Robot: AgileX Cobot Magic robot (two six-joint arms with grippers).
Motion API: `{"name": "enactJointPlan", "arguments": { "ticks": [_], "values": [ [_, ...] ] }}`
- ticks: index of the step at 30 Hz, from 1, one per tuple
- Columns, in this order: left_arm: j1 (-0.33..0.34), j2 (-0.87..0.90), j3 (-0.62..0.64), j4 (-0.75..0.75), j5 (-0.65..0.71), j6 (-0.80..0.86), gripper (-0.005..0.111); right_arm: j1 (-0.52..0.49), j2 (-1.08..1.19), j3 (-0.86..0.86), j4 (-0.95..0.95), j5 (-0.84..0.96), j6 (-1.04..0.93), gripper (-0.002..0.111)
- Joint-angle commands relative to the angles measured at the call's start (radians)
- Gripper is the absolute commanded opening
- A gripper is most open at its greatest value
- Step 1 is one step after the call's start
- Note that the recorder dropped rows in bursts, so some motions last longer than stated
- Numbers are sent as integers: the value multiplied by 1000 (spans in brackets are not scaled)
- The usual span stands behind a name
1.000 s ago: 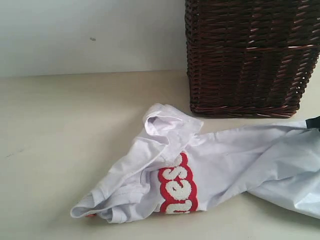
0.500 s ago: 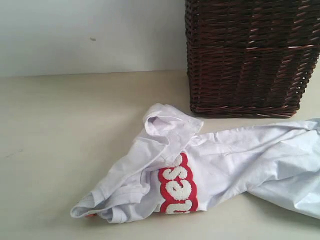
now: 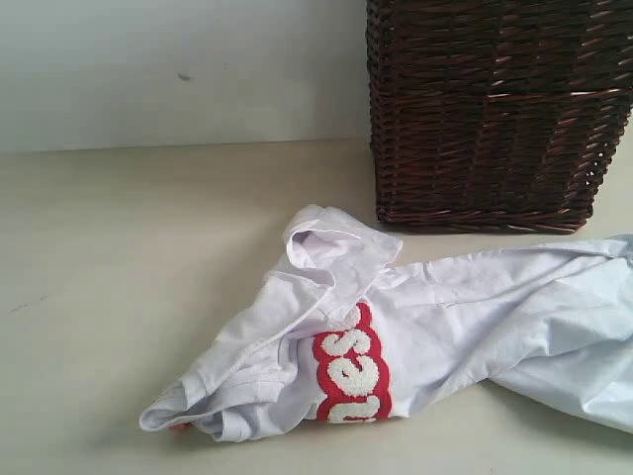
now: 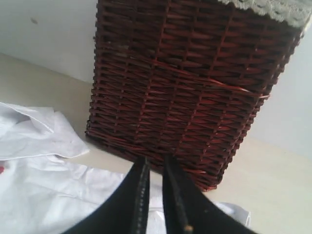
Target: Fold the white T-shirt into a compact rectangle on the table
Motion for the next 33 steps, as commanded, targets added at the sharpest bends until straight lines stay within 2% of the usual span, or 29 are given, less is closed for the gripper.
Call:
{"name": "enactJointPlan", "arguments": {
  "ticks": [1, 3, 4, 7, 11, 17, 19, 21, 22, 26, 28, 30, 33],
  "values": [
    [1, -6, 3, 2, -8, -5, 0, 2, -227, 81, -4, -35, 100, 21],
    [1, -6, 3, 2, -8, -5, 0, 2, -291, 81, -112, -55, 339, 23],
    [1, -6, 3, 2, -8, -5, 0, 0, -315, 81, -118, -60, 532, 23],
    [1, -6, 3, 2, -8, -5, 0, 0, -361, 81, -120, -60, 810, 23],
    [1, -6, 3, 2, -8, -5, 0, 0, -369, 81, -117, -60, 966, 23],
    [1, -6, 3, 2, -8, -5, 0, 0, -373, 81, -160, -65, 970, 23],
    [1, -6, 3, 2, -8, -5, 0, 6, -373, 81, -318, -99, 1003, 23],
    [1, -6, 3, 2, -8, -5, 0, 43, -373, 81, -645, -125, 1131, 23],
    [1, -6, 3, 2, -8, -5, 0, 72, -373, 81, -770, -151, 1271, 23],
    [1, -6, 3, 2, -8, -5, 0, 172, -373, 81, -1182, -327, 1625, 23],
    [1, -6, 3, 2, -8, -5, 0, 198, -373, 81, -1447, -304, 1823, 23],
    [1, -6, 3, 2, -8, -5, 0, 221, -366, 81, -1557, -204, 1927, 23],
    [1, -6, 3, 2, -8, -5, 0, 229, -359, 81, -1555, -232, 1864, 23]
  ]
}}
